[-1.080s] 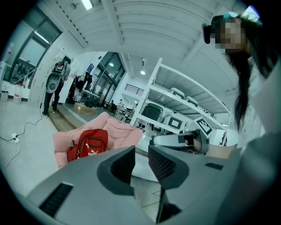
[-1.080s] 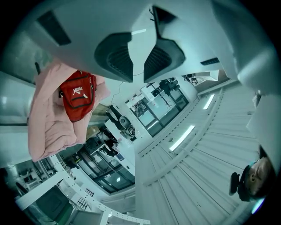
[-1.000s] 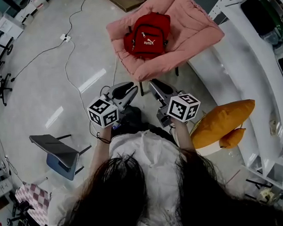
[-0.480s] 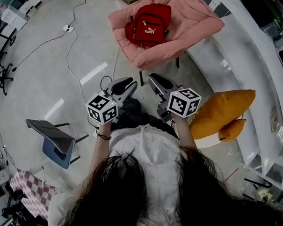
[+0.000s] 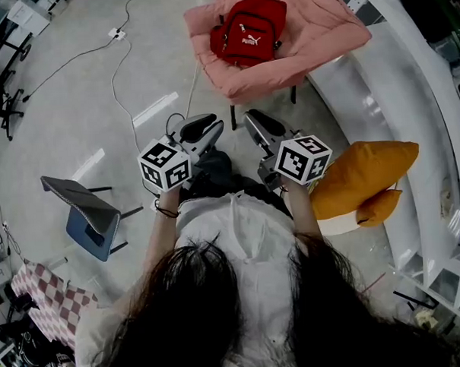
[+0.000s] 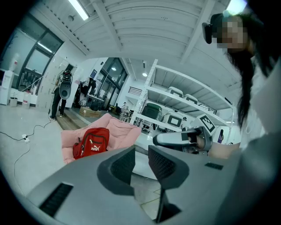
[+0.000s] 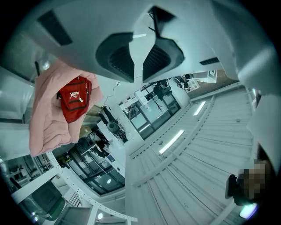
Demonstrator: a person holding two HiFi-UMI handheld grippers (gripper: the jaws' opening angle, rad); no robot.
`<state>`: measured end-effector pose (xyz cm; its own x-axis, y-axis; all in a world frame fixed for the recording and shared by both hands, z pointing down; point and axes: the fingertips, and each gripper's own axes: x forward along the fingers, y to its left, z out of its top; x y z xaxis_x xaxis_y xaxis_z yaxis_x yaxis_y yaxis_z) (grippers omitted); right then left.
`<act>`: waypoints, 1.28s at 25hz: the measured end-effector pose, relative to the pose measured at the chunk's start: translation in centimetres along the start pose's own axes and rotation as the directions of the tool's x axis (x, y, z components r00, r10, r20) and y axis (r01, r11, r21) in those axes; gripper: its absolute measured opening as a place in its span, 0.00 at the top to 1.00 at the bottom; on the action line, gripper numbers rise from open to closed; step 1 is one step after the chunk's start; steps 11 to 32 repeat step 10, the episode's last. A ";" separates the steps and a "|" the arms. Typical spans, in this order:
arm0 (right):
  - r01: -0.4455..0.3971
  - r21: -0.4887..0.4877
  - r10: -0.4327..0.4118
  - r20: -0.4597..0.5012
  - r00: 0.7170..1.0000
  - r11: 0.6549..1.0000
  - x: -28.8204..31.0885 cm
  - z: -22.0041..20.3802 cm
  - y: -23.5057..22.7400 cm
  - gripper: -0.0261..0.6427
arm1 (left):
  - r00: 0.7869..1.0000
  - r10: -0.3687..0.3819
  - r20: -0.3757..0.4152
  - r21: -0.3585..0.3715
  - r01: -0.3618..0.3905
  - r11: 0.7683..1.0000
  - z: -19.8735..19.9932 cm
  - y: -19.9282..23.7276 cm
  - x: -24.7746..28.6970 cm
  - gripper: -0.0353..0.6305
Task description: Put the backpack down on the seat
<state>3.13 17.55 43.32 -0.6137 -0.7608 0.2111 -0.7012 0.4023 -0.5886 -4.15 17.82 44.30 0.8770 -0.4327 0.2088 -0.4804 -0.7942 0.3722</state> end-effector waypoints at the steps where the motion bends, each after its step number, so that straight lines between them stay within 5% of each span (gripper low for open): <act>1: 0.001 0.000 -0.001 0.000 1.000 1.000 -0.1 0.0 0.0 0.86 | 1.000 0.000 0.002 0.001 0.000 1.000 0.1 0.0 0.0 0.79; 10: 0.018 -0.015 -0.018 0.017 1.000 1.000 -0.2 0.7 -0.2 0.86 | 0.992 0.116 0.050 0.028 -0.118 0.993 2.8 4.4 -3.0 0.79; 32: 0.018 -0.015 -0.018 0.017 1.000 1.000 -0.2 0.7 -0.2 0.86 | 0.992 0.116 0.050 0.028 -0.118 0.993 2.8 4.4 -3.0 0.79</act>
